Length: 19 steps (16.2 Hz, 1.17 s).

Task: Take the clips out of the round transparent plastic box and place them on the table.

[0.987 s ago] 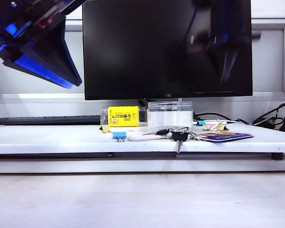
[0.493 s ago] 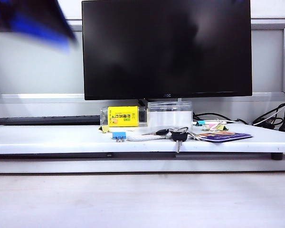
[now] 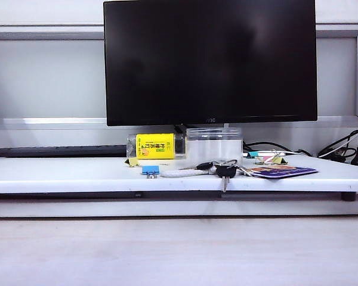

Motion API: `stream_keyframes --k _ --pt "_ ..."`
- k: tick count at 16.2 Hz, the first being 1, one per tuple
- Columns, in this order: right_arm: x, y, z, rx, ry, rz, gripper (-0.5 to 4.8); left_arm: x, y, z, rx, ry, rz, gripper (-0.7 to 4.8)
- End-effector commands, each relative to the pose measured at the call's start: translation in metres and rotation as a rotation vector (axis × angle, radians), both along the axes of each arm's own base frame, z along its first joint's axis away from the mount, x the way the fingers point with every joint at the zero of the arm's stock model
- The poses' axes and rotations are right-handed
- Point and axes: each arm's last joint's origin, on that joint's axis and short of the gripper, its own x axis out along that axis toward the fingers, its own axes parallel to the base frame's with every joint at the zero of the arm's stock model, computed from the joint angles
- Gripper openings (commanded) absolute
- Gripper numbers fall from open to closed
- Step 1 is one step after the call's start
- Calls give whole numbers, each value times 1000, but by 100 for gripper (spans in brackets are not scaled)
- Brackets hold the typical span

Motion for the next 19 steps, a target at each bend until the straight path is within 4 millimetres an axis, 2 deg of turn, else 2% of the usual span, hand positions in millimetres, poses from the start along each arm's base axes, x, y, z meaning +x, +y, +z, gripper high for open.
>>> stream_keyframes --k 1,3,5,7,10,12,15,16,17,18,19 --pt "-30 -9 -39 41 -81 28 85 -10 3 -5 17 49 -52 124" --pt "-47 -14 -78 69 -123 50 85 -10 2 -13 30 100 -90 124" --pt "-58 -17 -107 90 -162 68 85 -8 0 -21 32 126 -147 125" --pt "-69 -18 -145 150 -206 166 84 -5 -4 -35 25 167 -238 125" --pt "-79 -19 -189 199 -298 233 80 2 -9 -58 18 209 -301 120" --pt "-82 -20 -212 195 -312 213 80 5 -9 -68 9 247 -290 118" --pt "-75 -18 -247 190 -226 205 72 8 -7 -71 -79 313 -151 111" --pt "-73 -17 -256 234 -198 183 45 9 -7 -74 -102 329 -135 97" --pt "-70 -16 -261 278 -202 166 40 11 -7 -78 -119 337 -136 44" --pt "-66 -15 -264 321 -231 155 35 13 -8 -84 -138 341 -135 15" --pt "-63 -14 -266 358 -279 153 -7 16 -9 -92 -162 341 -137 16"
